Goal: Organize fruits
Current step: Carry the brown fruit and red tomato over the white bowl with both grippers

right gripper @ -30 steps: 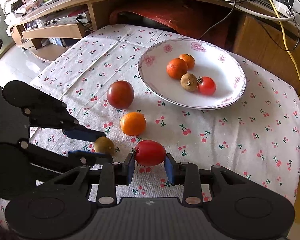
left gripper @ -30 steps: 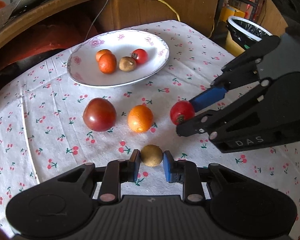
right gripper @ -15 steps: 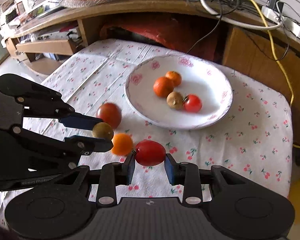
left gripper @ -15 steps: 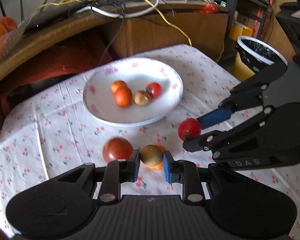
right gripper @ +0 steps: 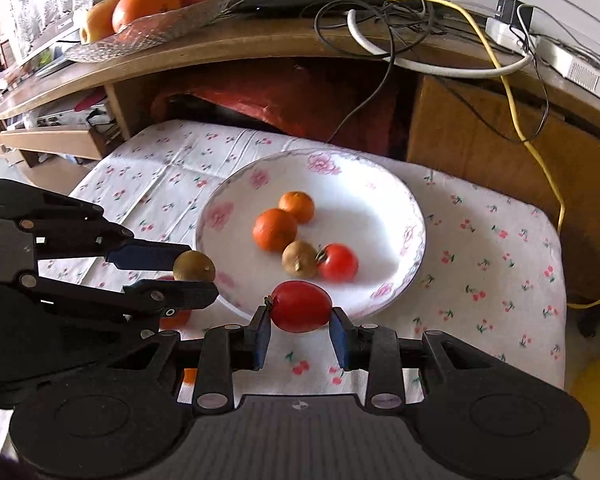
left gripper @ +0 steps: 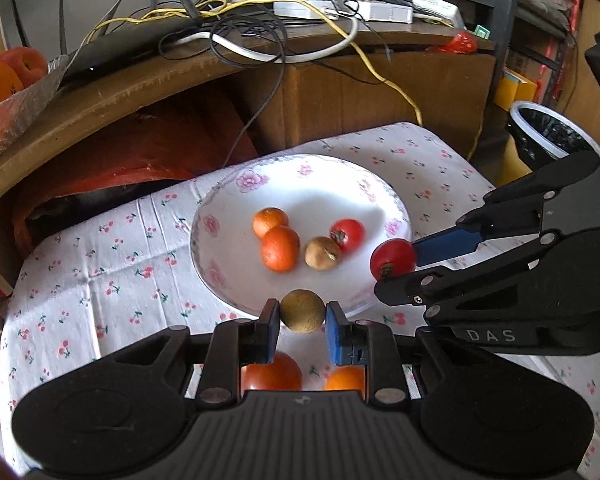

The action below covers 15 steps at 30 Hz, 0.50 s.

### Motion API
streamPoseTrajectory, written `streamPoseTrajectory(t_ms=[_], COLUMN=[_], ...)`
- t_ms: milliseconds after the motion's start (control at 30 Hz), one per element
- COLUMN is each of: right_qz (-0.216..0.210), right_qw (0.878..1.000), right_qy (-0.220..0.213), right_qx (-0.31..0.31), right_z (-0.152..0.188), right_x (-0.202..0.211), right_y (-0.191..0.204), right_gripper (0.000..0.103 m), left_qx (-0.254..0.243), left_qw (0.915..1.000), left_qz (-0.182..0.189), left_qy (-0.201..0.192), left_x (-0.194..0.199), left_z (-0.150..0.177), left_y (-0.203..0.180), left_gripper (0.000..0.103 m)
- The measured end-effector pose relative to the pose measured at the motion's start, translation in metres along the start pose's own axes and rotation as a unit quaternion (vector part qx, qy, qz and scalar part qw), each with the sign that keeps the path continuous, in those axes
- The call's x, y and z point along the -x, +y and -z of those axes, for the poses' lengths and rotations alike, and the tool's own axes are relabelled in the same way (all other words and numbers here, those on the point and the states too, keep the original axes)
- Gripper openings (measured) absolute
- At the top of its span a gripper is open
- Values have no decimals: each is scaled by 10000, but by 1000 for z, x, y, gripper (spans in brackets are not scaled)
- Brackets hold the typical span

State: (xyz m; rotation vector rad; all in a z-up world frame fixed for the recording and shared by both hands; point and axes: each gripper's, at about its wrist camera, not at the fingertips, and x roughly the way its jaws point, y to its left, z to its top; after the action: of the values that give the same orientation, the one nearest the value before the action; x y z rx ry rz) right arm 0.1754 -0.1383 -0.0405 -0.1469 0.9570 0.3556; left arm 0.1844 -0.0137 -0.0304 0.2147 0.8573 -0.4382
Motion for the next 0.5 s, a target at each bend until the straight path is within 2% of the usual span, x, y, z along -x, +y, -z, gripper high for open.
streamPoseTrajectory(t_ms=[500], right_qz=[175], right_qw=[9997], right_qy=[-97], right_qx=[-106], right_z=[-8], right_x=[-17], right_y=[-14], right_gripper=[29], left_qx=[141], left_qw=[9999], left_qz=[-21], left_qy=[-33], left_x=[-24], left_z=[-11], left_y=[4], left_gripper=[33])
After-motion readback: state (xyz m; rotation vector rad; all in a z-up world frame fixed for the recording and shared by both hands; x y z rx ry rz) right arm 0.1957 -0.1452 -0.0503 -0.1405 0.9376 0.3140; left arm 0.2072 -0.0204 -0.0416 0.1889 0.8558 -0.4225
